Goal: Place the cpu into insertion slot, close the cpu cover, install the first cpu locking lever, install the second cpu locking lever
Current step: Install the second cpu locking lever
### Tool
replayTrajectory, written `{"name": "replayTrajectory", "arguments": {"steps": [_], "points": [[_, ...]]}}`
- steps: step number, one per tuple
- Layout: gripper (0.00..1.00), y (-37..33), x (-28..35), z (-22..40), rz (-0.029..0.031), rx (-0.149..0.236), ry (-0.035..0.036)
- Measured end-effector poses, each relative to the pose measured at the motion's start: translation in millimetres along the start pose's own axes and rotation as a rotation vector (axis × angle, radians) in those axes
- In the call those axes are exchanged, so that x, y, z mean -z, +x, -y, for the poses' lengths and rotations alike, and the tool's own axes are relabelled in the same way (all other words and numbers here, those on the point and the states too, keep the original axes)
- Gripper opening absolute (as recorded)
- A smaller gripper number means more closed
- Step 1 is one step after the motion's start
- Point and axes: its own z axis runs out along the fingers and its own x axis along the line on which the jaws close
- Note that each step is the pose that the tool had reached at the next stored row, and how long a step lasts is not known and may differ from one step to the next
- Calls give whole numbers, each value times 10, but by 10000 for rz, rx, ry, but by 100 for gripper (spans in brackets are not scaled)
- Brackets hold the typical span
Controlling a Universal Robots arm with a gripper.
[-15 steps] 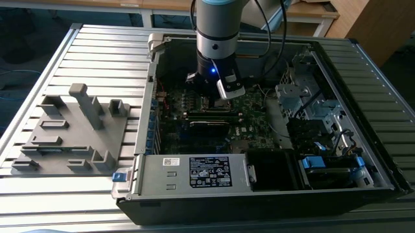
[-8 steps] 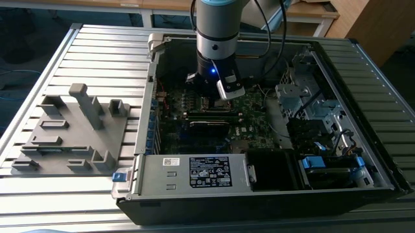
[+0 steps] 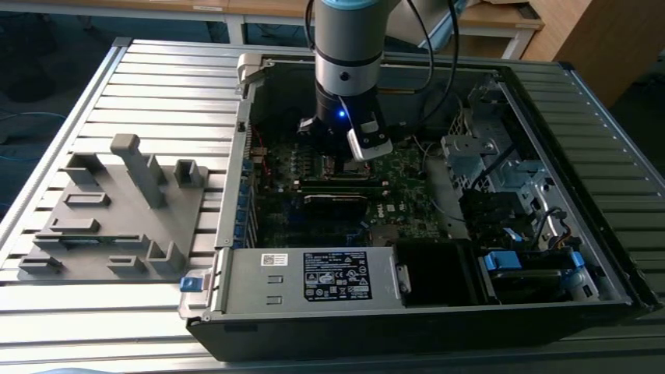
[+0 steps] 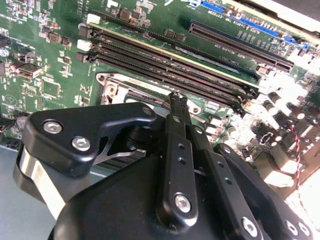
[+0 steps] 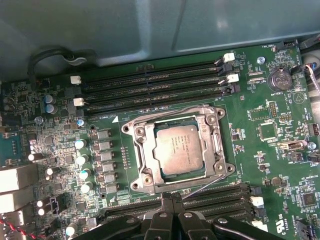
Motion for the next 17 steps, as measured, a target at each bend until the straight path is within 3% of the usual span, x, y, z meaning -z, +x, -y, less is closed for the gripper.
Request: {"name": "replayTrajectory", "arguments": {"steps": [17], "points": [[10,0,-9,1,1,0,8]]}}
